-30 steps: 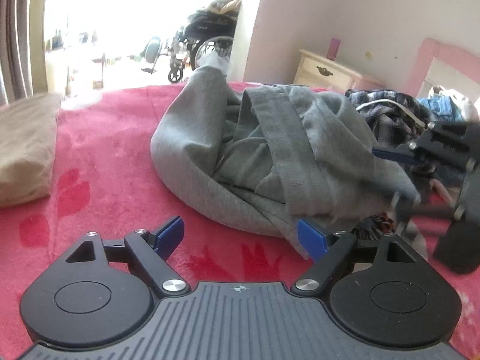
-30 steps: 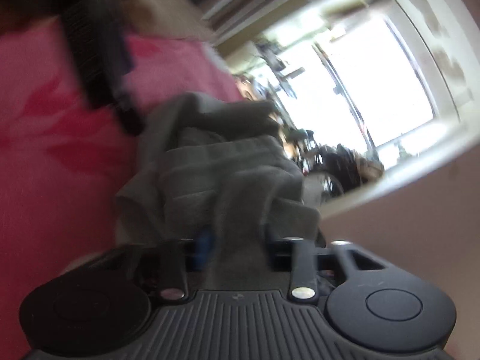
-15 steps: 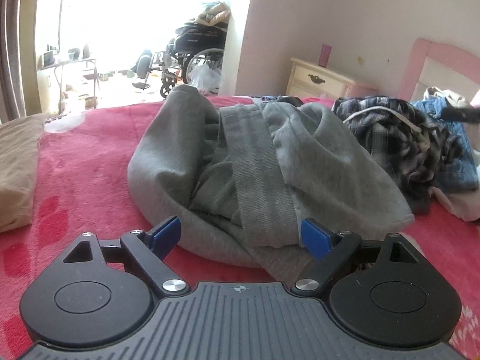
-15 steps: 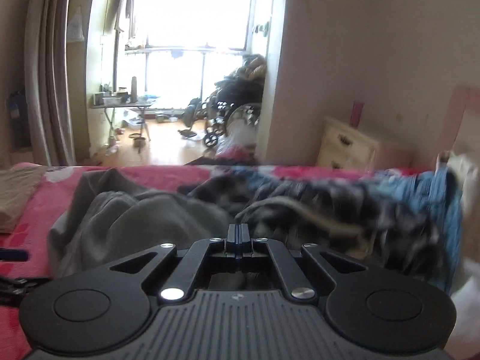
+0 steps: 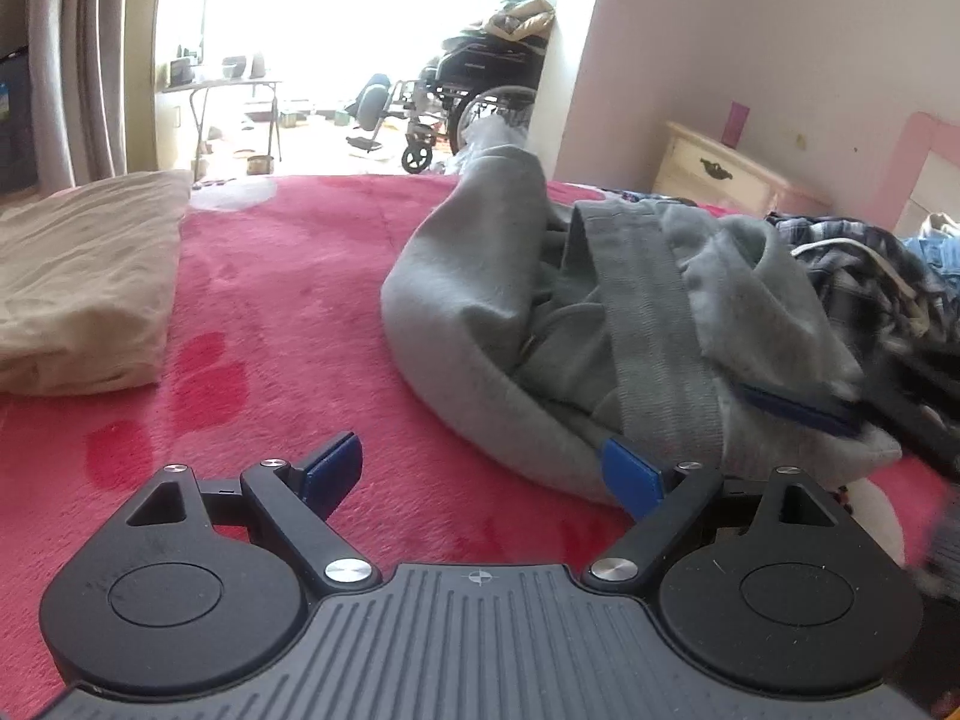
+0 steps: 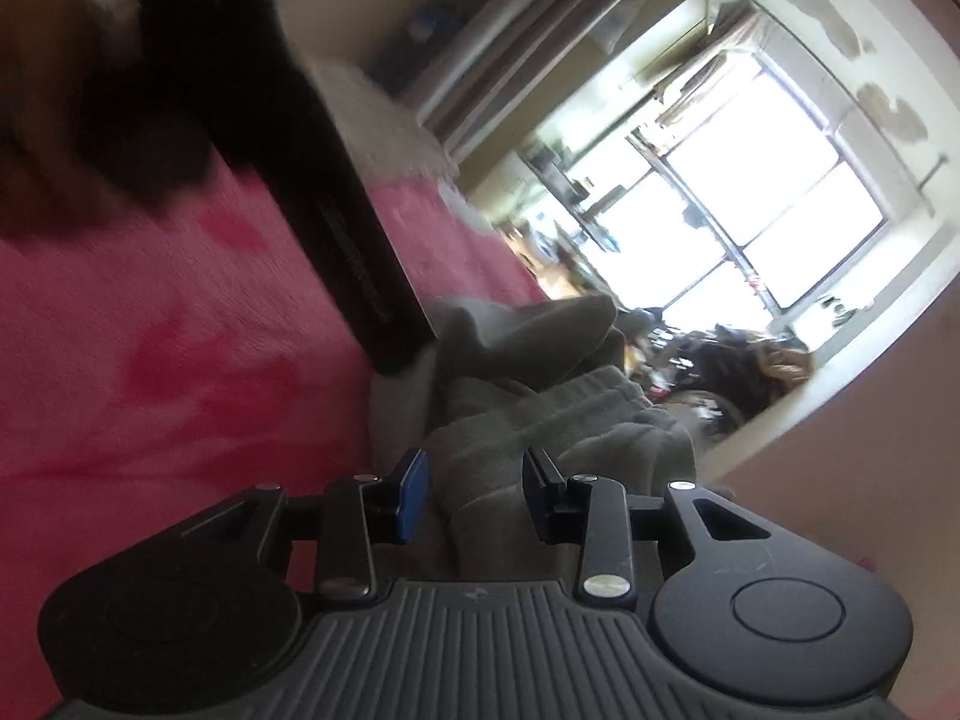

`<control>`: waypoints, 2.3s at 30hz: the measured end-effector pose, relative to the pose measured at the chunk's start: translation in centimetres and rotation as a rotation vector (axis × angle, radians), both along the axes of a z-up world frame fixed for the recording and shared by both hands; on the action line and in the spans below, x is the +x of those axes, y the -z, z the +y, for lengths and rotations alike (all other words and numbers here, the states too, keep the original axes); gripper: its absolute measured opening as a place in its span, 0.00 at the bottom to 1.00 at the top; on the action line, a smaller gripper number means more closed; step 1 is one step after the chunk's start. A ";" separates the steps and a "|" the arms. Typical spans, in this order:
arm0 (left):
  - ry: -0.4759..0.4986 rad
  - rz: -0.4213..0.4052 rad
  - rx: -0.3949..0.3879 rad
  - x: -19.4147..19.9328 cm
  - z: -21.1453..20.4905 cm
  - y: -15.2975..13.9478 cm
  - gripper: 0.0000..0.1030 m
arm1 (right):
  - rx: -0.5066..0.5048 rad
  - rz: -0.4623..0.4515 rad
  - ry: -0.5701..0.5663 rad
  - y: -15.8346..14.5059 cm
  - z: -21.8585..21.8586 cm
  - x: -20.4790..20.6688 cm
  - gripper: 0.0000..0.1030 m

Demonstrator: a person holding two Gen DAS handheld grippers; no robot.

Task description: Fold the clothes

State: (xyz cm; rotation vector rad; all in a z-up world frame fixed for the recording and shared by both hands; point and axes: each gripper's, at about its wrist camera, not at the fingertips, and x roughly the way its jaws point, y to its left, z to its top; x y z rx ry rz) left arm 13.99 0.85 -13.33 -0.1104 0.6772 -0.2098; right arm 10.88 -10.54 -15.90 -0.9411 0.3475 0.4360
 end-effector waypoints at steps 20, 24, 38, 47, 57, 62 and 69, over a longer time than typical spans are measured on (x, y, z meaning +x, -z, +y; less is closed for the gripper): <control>0.100 -0.068 -0.003 0.5 -2.0 0.1 0.86 | 0.242 -0.208 0.301 -7.2 -4.5 -0.4 0.16; 0.129 -0.077 0.015 1.2 -3.2 0.2 0.86 | 0.481 -0.222 0.429 -12.0 -10.1 -0.8 0.13; 0.408 -0.182 0.109 -0.5 -8.3 0.0 0.86 | 0.649 -0.252 0.564 -14.4 -17.9 -5.8 0.13; 0.444 -0.156 0.107 -0.7 -9.8 -0.1 0.21 | 0.672 -0.246 0.575 -15.3 -18.5 -6.1 0.13; 0.415 -0.195 -0.113 -3.8 -7.0 -12.8 0.15 | 0.755 -0.336 0.608 -19.1 -22.7 -6.1 0.13; 0.420 -0.275 -0.208 -4.0 -8.3 -26.3 0.15 | 0.812 -0.491 0.577 -27.8 -26.3 -6.4 0.12; 0.498 -0.501 -0.443 -7.5 -11.5 -47.7 0.14 | 0.889 -0.755 0.534 -45.5 -32.1 -7.6 0.12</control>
